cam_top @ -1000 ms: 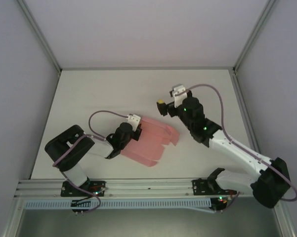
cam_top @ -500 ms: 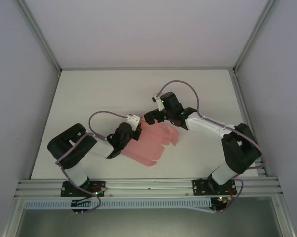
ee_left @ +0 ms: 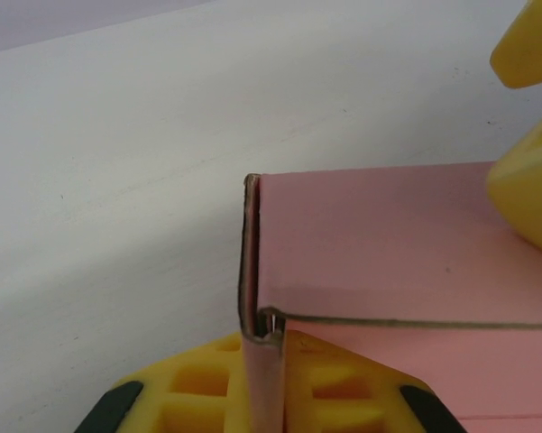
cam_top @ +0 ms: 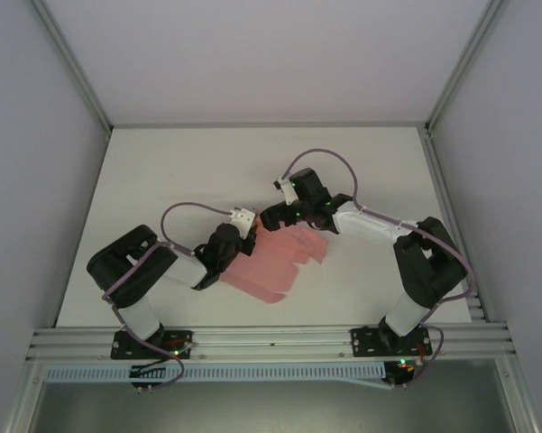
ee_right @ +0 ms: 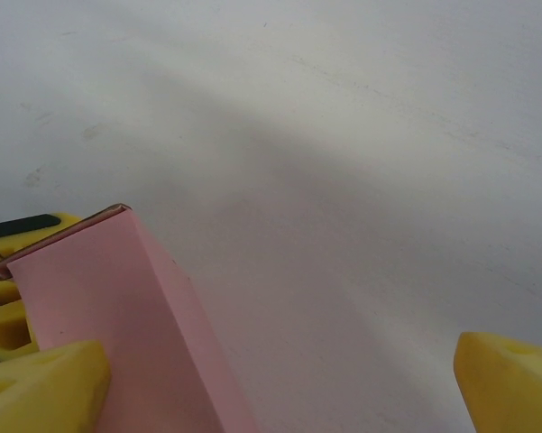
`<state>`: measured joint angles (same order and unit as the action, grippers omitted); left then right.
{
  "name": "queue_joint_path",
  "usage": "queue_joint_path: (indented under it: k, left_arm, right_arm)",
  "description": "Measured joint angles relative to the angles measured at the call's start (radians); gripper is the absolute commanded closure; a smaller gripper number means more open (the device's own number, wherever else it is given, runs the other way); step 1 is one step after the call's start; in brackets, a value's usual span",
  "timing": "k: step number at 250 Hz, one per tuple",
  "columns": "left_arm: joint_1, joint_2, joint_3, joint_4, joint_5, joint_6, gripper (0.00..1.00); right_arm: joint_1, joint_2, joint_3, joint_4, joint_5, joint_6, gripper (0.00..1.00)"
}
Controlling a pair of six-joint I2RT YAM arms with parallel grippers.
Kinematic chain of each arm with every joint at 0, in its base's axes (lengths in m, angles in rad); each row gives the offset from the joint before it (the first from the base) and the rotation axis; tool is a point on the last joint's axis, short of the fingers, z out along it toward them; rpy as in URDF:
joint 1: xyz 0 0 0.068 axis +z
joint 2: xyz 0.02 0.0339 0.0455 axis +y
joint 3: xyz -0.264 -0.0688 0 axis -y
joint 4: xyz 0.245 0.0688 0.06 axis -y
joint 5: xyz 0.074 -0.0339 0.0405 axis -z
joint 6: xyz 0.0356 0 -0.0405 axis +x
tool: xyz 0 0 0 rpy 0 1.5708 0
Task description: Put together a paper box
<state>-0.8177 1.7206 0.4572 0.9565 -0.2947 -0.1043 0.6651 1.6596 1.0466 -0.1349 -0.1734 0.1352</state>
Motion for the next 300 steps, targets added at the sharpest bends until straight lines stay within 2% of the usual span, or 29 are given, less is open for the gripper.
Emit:
queue_joint_path:
  k: [17, 41, 97, 132, 170, 198, 256, 300]
  left_arm:
    - [0.000, 0.000, 0.000, 0.000, 0.000, 0.000, 0.90]
    - [0.000, 0.000, 0.000, 0.000, 0.001, 0.000, 1.00]
    - [-0.002, 0.011, 0.049, -0.056, -0.034, -0.010, 1.00]
    - [-0.001, -0.035, 0.057, -0.142, -0.111, -0.069, 1.00]
    - [-0.001, -0.168, 0.094, -0.290, -0.185, -0.132, 1.00]
    - [-0.001, -0.271, 0.114, -0.353, -0.236, -0.177, 1.00]
    - [-0.001, -0.381, 0.120, -0.461, -0.266, -0.224, 1.00]
    - [-0.002, -0.393, 0.121, -0.503, -0.262, -0.231, 1.00]
  right_arm:
    - [0.003, 0.001, -0.001, 0.003, 0.001, 0.000, 0.02]
    - [0.005, -0.005, -0.010, 0.014, 0.007, 0.000, 0.02]
    - [0.007, -0.061, -0.027, 0.016, 0.084, 0.000, 0.00]
    - [0.010, -0.215, -0.061, 0.010, 0.199, 0.005, 0.00]
    - [-0.010, -0.423, -0.064, 0.009, 0.315, 0.008, 0.00]
    - [-0.039, -0.501, -0.065, -0.010, 0.381, 0.012, 0.00]
    - [-0.059, -0.488, -0.088, -0.056, 0.405, 0.024, 0.00]
    - [-0.063, -0.415, -0.100, -0.027, 0.350, 0.023, 0.00]
